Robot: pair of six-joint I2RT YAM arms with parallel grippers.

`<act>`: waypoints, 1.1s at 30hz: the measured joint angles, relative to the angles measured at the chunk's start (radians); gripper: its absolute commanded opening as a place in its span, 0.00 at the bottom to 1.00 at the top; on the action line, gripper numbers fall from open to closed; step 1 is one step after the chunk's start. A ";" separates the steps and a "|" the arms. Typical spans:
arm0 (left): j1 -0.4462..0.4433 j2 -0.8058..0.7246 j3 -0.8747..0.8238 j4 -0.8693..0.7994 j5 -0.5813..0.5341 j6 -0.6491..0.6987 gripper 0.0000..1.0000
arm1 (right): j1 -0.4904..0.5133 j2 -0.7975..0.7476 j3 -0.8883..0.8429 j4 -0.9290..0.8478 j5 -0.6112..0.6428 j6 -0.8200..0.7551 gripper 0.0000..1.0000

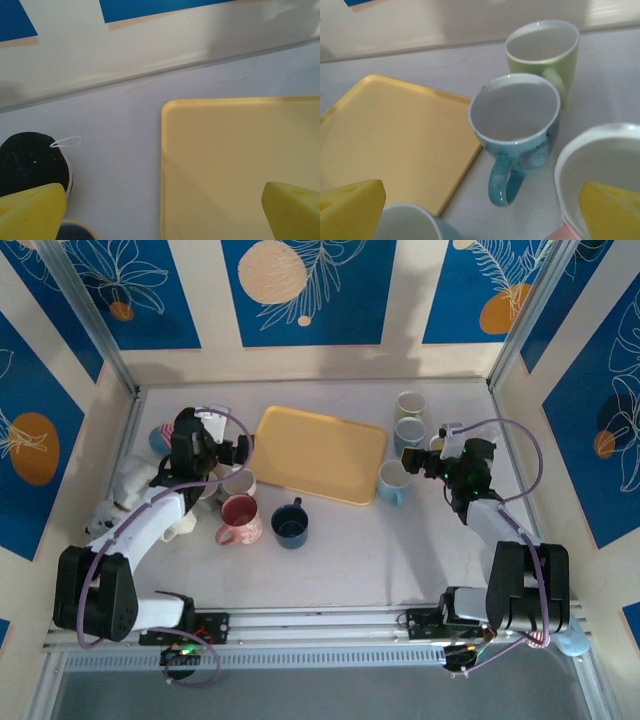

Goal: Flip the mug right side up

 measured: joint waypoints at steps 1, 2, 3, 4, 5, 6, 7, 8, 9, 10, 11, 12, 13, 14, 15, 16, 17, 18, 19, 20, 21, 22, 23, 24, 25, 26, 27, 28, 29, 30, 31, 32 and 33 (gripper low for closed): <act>0.000 0.000 0.000 0.000 0.000 0.000 1.00 | 0.000 0.000 -0.009 0.008 0.000 0.000 0.99; 0.000 0.000 0.000 0.000 0.000 0.000 1.00 | 0.000 0.000 -0.017 0.014 -0.002 0.000 0.99; 0.001 0.000 0.000 0.000 0.002 0.000 1.00 | 0.000 0.000 -0.023 0.022 -0.003 0.000 0.99; 0.002 0.000 0.000 0.000 0.004 0.000 1.00 | 0.000 0.000 -0.028 0.032 -0.003 0.000 0.99; 0.002 0.000 0.000 0.000 0.006 0.000 1.00 | 0.000 0.000 -0.031 0.041 -0.003 0.000 0.99; 0.003 0.000 0.000 0.000 0.008 0.000 1.00 | 0.000 0.000 -0.032 0.048 -0.003 0.000 0.99; 0.003 0.000 0.000 0.000 0.008 0.000 1.00 | 0.000 0.000 -0.035 0.058 -0.004 0.000 0.99; 0.004 0.000 0.000 0.000 0.008 0.000 1.00 | 0.000 0.000 -0.036 0.064 -0.007 0.000 0.99; 0.005 0.000 0.000 0.000 0.009 -0.001 1.00 | 0.000 0.000 -0.037 0.068 -0.008 0.000 0.99; 0.005 0.000 0.000 0.000 0.010 -0.001 1.00 | 0.000 0.000 -0.037 0.072 -0.010 0.000 0.99; 0.005 0.000 0.000 0.000 0.011 -0.001 1.00 | 0.001 0.000 -0.038 0.076 -0.010 0.000 0.99; 0.005 0.000 0.000 0.000 0.011 -0.002 1.00 | 0.001 0.000 -0.038 0.079 -0.010 0.000 0.99; 0.005 0.000 0.000 0.000 0.011 -0.004 1.00 | 0.001 0.000 -0.039 0.086 -0.010 0.000 0.99; 0.005 0.000 0.000 0.000 0.011 -0.005 1.00 | 0.001 0.001 -0.040 0.091 -0.010 0.000 0.99; 0.005 0.000 0.000 0.000 0.011 -0.005 1.00 | 0.001 0.002 -0.040 0.097 -0.010 0.000 0.99; 0.005 0.000 0.000 0.000 0.011 -0.005 1.00 | 0.001 0.005 -0.040 0.101 -0.010 0.000 0.99; 0.005 0.000 0.000 0.000 0.011 -0.005 1.00 | 0.001 0.008 -0.041 0.104 -0.010 0.000 0.99; 0.005 0.000 0.000 0.000 0.012 -0.005 1.00 | 0.001 0.010 -0.041 0.108 -0.010 0.000 0.99; 0.005 0.000 0.000 0.000 0.012 -0.005 1.00 | 0.001 0.012 -0.042 0.109 -0.010 0.000 0.99; 0.005 0.000 0.000 0.000 0.014 -0.005 1.00 | 0.001 0.013 -0.042 0.113 -0.010 0.000 0.99; 0.005 0.000 0.000 0.000 0.015 -0.005 1.00 | 0.001 0.014 -0.042 0.115 -0.011 0.000 0.99; 0.005 0.000 0.000 0.000 0.017 -0.005 1.00 | 0.001 0.016 -0.042 0.121 -0.012 0.000 0.99; 0.005 0.000 0.000 0.000 0.018 -0.005 1.00 | 0.000 0.019 -0.043 0.125 -0.014 0.000 0.99; 0.005 0.000 0.000 0.000 0.018 -0.005 1.00 | 0.000 0.023 -0.044 0.128 -0.016 0.000 0.99; 0.005 0.000 0.000 -0.001 0.018 -0.005 1.00 | 0.000 0.026 -0.047 0.134 -0.018 0.000 0.99; 0.005 0.000 0.000 0.000 0.018 -0.005 1.00 | 0.000 0.030 -0.051 0.135 -0.018 0.000 0.99; 0.005 0.000 0.000 -0.001 0.018 -0.005 1.00 | 0.000 0.033 -0.055 0.143 -0.018 -0.003 0.99; 0.005 0.000 0.000 -0.001 0.018 -0.005 1.00 | 0.000 0.037 -0.055 0.150 -0.018 -0.003 0.99; 0.005 0.000 0.000 -0.001 0.018 -0.005 1.00 | 0.000 0.039 -0.055 0.156 -0.018 -0.004 0.99; 0.005 0.000 0.000 -0.001 0.018 -0.005 1.00 | 0.000 0.042 -0.055 0.159 -0.018 -0.004 0.99; 0.005 0.000 0.000 -0.001 0.018 -0.005 1.00 | 0.000 0.043 -0.056 0.165 -0.019 -0.003 0.99; 0.005 0.000 0.000 -0.001 0.018 -0.004 1.00 | 0.000 0.044 -0.058 0.169 -0.019 -0.004 0.99; 0.005 0.000 -0.001 -0.001 0.018 -0.004 1.00 | 0.000 0.044 -0.058 0.171 -0.021 -0.004 0.99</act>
